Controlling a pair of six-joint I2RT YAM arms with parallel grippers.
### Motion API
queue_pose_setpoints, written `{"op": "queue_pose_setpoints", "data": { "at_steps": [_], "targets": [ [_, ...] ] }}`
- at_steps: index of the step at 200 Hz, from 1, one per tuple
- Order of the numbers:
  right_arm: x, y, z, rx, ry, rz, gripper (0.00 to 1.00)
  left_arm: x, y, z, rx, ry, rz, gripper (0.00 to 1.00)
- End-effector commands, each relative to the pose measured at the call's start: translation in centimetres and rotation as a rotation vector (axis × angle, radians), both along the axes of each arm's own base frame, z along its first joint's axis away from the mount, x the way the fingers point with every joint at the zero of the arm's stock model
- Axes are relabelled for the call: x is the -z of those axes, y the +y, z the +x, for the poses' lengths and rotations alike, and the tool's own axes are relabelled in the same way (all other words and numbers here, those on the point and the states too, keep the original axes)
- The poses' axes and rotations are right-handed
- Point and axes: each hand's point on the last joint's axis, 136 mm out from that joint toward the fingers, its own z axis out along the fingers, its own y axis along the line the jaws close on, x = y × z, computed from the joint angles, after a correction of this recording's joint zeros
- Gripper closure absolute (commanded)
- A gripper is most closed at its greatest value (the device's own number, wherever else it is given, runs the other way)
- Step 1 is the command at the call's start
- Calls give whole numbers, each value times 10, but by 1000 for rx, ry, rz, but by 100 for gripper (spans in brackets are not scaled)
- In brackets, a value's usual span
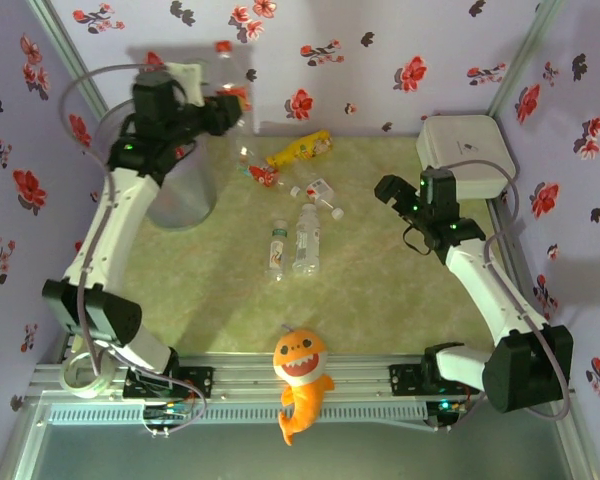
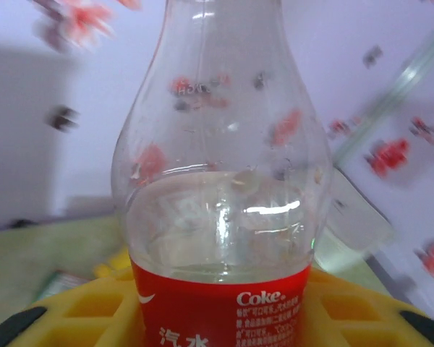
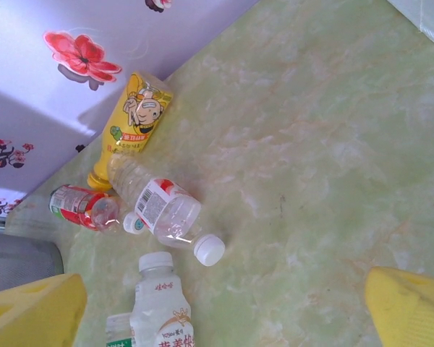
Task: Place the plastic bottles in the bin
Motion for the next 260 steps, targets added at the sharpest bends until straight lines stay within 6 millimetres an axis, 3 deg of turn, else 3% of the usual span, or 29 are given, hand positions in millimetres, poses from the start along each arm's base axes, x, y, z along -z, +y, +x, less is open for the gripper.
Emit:
{"op": "queue_pose_setpoints", "data": {
  "at_steps": [1, 22, 39, 72, 88, 114, 160, 260],
  "targets": [
    [7, 1, 0, -2, 17, 20, 1, -38, 61, -2, -198, -109, 32, 100],
    [8, 2, 0, -5, 16, 19, 1, -55, 121, -6, -397, -165, 47, 100],
    [8, 1, -1, -3, 15, 7, 1, -56, 160, -11, -527, -186, 47, 100],
    [9, 1, -1, -13, 18, -7, 1, -52, 223, -23, -775, -238, 37, 100],
    [9, 1, -1, -17, 18, -4, 1, -45, 242, -21, -867, -251, 72, 100],
    [10, 3, 0, -24, 19, -3, 1, -25, 251, 0, -898, -228, 146, 100],
    [13, 3, -1, -29, 25, -5, 1, 28, 258, 35, -896, -126, 249, 100],
    [17, 7, 3, -51, 35, -9, 1, 134, 259, 54, -860, 53, 353, 100]
  ]
}}
